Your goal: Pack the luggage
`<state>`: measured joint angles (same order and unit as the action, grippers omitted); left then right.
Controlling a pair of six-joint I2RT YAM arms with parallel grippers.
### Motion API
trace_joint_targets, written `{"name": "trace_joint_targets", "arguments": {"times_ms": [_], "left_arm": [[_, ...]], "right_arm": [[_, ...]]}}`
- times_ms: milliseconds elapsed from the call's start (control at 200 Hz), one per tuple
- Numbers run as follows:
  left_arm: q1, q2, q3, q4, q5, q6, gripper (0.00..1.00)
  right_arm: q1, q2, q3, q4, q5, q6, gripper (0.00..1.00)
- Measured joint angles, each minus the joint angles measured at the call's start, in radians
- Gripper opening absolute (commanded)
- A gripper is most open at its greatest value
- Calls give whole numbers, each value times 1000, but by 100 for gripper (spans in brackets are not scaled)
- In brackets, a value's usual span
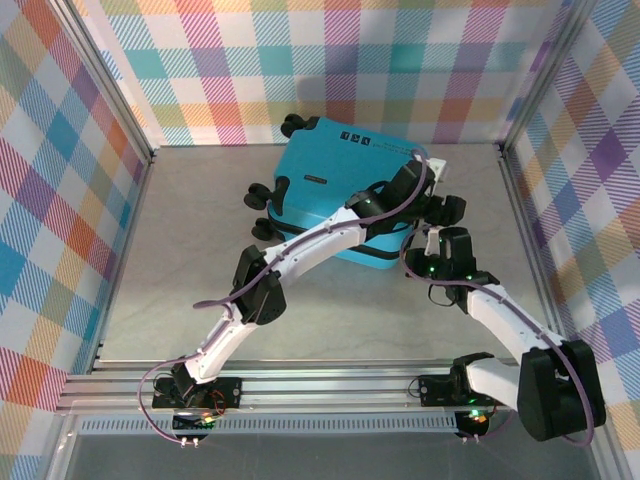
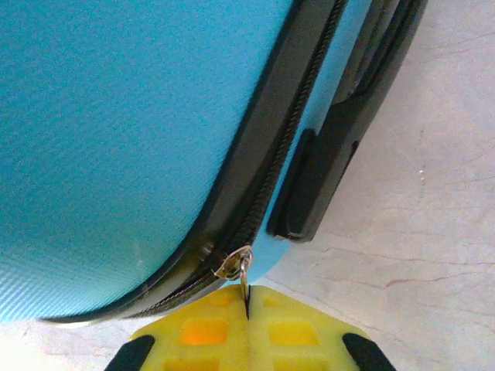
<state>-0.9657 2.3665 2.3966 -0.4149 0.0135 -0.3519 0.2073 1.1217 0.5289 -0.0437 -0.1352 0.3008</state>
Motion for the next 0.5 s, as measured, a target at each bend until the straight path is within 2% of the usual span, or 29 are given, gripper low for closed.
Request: {"name": "trace_joint_targets", "arguments": {"times_ms": [500], "left_arm": [[45,-59,-95,38,-60,-8,80]], "right_arm": [[-174,265,188,35,-66,1,0]]}}
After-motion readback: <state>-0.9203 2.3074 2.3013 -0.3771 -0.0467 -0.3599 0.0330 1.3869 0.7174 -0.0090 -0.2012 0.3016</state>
